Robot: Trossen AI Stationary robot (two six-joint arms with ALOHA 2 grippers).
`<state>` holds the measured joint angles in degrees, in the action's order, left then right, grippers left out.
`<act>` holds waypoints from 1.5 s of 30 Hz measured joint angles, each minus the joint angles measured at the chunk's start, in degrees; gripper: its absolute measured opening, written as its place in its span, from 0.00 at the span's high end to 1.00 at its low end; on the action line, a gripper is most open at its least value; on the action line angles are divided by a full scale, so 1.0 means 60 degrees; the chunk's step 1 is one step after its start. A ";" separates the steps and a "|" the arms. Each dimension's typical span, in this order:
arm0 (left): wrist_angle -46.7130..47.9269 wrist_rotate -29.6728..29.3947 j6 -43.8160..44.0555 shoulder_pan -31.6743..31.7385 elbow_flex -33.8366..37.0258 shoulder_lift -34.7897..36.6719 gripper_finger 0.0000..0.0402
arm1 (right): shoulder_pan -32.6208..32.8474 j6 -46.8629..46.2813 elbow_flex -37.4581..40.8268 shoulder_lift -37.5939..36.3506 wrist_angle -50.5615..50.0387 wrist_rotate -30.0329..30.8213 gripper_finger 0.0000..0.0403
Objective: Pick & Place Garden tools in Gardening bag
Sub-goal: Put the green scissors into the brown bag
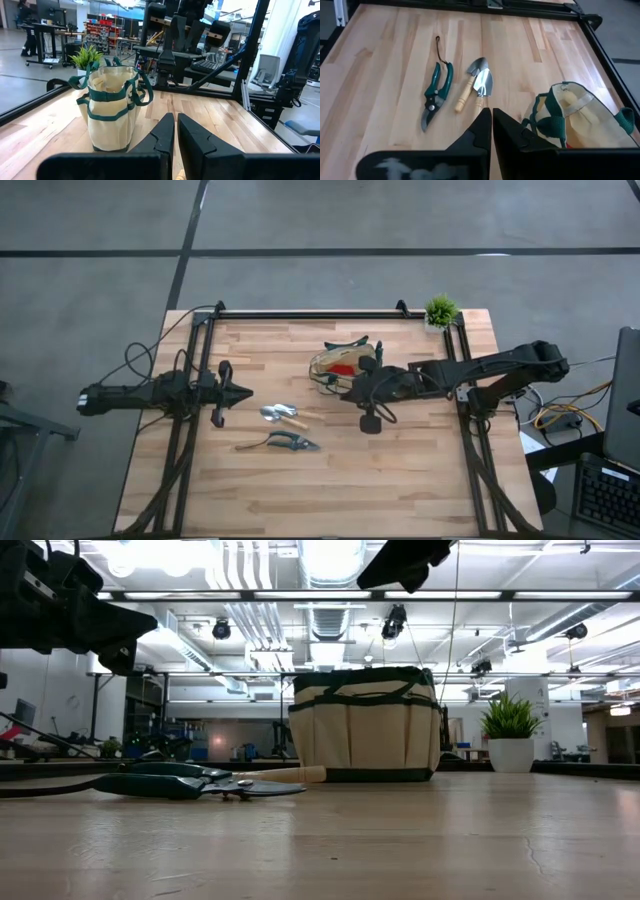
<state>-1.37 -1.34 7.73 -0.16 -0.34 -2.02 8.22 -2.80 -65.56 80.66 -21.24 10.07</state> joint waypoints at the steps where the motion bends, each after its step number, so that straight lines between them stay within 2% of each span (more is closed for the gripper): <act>1: 0.0000 0.0002 -0.0001 -0.0002 0.0000 0.0001 0.94 | 0.0018 0.0003 0.0000 -0.0018 0.0001 -0.0001 0.98; 8: 0.0000 0.0003 0.0000 -0.0004 0.0000 0.0000 0.94 | 0.0449 0.0284 0.0181 -0.0574 0.0246 0.0318 0.98; 13: 0.0000 0.0000 0.0000 -0.0003 0.0000 0.0000 0.94 | 0.1015 0.0554 0.1257 -0.2036 0.1118 0.1095 0.98; 19: 0.0000 0.0000 0.0000 -0.0004 0.0000 0.0000 0.94 | 0.1594 0.0681 0.3245 -0.4275 0.2451 0.1376 0.98; 32: 0.0000 0.0000 0.0000 -0.0004 0.0000 0.0000 0.94 | 0.1574 0.0156 0.6659 -0.8425 0.2673 0.1419 0.98; 39: -0.0111 -0.0004 0.0044 0.0000 0.0000 0.0000 0.94 | 0.1543 -0.0236 0.7971 -0.9690 0.2632 0.1183 0.98; 45: -0.1408 -0.0022 0.1020 0.0000 0.0000 0.0000 0.94 | 0.1543 -0.0161 0.8612 -1.0382 0.2585 0.0774 0.98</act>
<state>-9.81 -1.48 13.85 -0.16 -0.34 -2.02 17.47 -3.77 -13.89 18.36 -5.73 14.71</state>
